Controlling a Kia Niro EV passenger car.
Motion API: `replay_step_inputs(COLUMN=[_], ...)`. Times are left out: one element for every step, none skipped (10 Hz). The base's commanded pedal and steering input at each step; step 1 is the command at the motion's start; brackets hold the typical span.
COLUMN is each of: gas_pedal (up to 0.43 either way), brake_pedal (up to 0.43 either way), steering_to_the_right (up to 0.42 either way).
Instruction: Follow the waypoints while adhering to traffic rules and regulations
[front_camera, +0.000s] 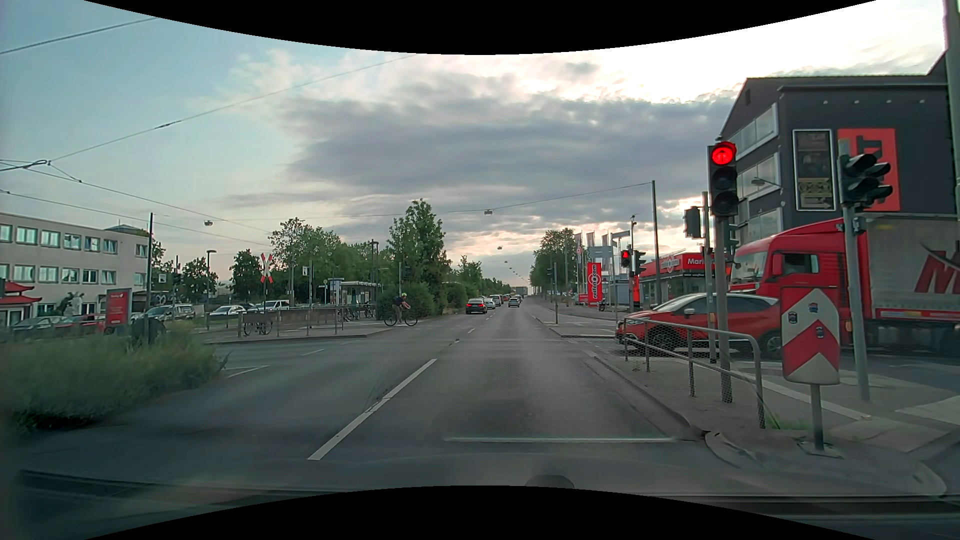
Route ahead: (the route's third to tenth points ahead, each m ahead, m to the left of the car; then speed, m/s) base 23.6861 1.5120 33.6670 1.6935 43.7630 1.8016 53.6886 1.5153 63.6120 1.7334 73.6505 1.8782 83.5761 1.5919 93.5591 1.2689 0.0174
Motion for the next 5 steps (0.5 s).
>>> replay_step_inputs(gas_pedal=[0.000, 0.000, 0.000, 0.000, 0.000], brake_pedal=[0.268, 0.268, 0.268, 0.268, 0.268], steering_to_the_right=[-0.004, -0.004, -0.004, -0.004, -0.004])
